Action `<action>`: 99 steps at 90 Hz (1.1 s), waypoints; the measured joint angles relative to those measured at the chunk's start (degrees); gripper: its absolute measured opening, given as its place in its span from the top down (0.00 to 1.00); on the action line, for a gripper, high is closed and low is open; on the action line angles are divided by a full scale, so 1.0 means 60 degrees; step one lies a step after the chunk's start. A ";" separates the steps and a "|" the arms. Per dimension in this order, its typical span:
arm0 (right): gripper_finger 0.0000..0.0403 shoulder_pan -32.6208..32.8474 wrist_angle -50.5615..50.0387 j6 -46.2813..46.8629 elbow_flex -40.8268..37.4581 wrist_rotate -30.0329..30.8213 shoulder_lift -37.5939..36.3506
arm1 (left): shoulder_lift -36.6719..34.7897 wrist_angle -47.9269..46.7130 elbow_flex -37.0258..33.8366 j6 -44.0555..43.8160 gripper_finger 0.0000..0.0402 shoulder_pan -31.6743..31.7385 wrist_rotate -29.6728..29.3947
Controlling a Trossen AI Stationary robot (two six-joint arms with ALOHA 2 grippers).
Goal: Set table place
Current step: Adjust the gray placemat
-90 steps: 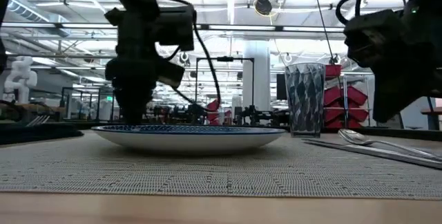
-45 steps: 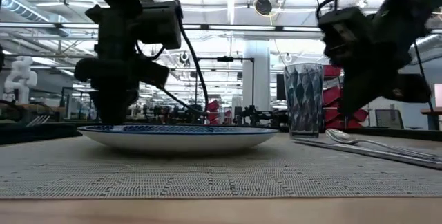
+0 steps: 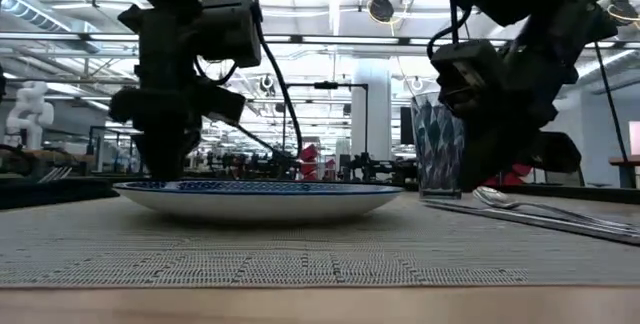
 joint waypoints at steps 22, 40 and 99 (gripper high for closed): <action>1.00 0.0115 -0.0184 0.0134 0.0000 -0.0104 0.0000 | 0.0021 0.1095 -0.0002 0.0354 0.85 0.0136 0.0069; 1.00 0.0120 -0.0985 0.0265 0.0000 -0.0161 0.0000 | 0.0021 0.1059 0.0007 0.0216 0.85 0.0187 0.0270; 1.00 0.0120 -0.1552 0.0517 0.0004 -0.0168 -0.0004 | 0.0017 0.0989 0.0018 0.0205 0.85 0.0187 0.0366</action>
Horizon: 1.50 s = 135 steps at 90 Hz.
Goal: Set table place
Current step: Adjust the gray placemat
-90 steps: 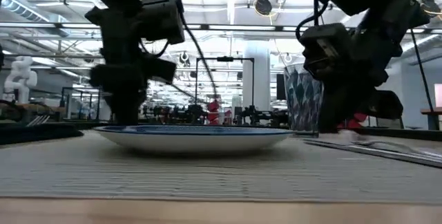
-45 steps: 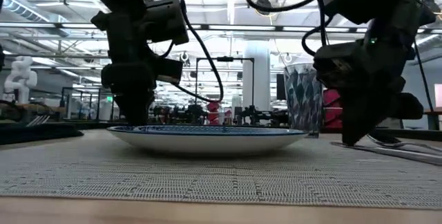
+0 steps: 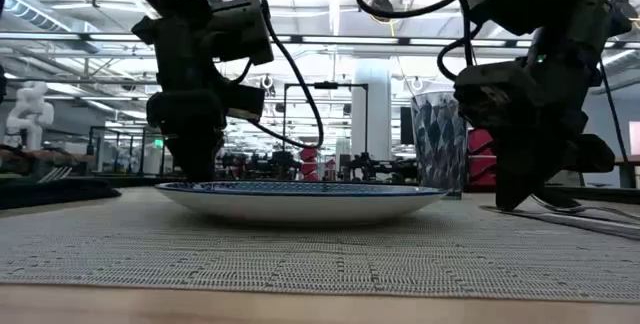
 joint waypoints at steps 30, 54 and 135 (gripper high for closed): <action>1.00 0.0013 -0.0344 -0.0123 0.0000 0.0610 -0.0845 | 0.0000 -0.0036 0.0004 -0.0028 0.85 0.0000 0.0011; 1.00 0.0127 -0.0863 -0.0109 0.0000 0.0871 -0.1795 | 0.0000 -0.0045 0.0004 -0.0024 0.85 0.0000 0.0015; 1.00 0.0124 -0.0481 -0.0106 0.0000 0.1319 -0.2317 | -0.0007 -0.0881 0.0250 -0.0317 0.85 -0.0004 0.0723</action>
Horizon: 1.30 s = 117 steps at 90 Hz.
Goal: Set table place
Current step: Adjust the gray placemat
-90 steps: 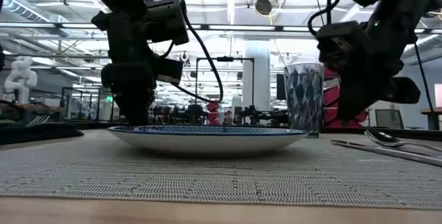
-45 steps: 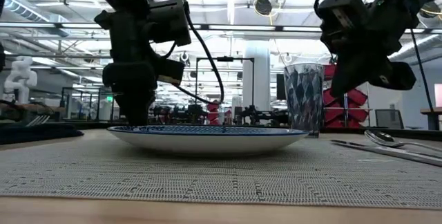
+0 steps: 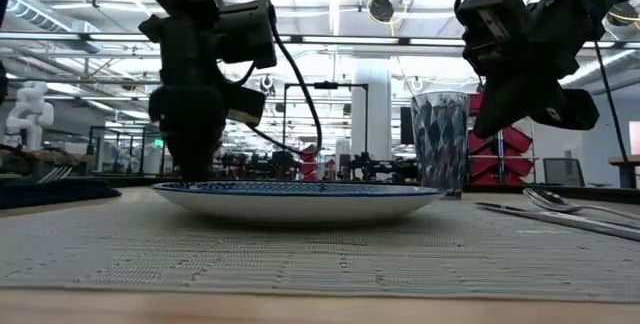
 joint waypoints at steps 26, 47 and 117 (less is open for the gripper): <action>1.00 -0.0002 0.0004 -0.0004 0.0000 0.0000 0.0000 | 0.0001 0.0067 -0.0009 -0.0002 0.85 -0.0196 0.0155; 1.00 -0.0001 0.0011 -0.0011 0.0000 -0.0004 0.0004 | 0.0007 0.0091 -0.0009 0.0000 0.85 -0.0192 0.0118; 1.00 0.0000 0.1233 -0.0944 -0.0004 -0.0538 -0.0166 | -0.1912 -0.0299 -0.0028 -0.2068 0.85 -0.0178 -0.1071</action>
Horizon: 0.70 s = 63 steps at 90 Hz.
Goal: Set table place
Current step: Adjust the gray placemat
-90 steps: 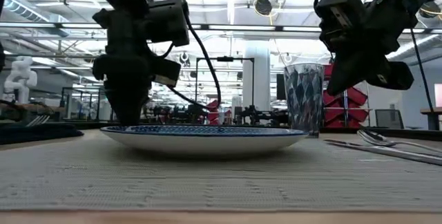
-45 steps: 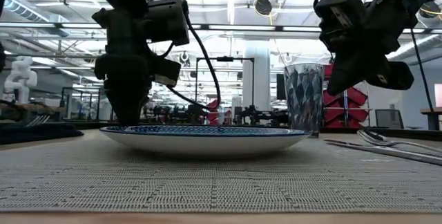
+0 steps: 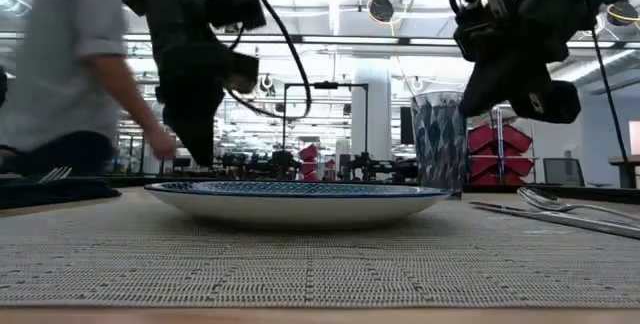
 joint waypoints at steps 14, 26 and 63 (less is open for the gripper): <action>1.00 0.0000 0.0107 -0.0098 0.0000 -0.0063 -0.0395 | -0.1009 -0.1604 0.0013 -0.0994 0.85 -0.0023 -0.0880; 1.00 0.0000 0.0064 -0.0214 0.0000 -0.0034 -0.0857 | -0.1869 -0.3400 0.0015 -0.1954 0.85 -0.0309 -0.1259; 1.00 0.0000 -0.1442 -0.0285 0.0000 -0.0023 -0.1577 | -0.2576 -0.4314 -0.1301 -0.4220 0.85 -0.1302 -0.0056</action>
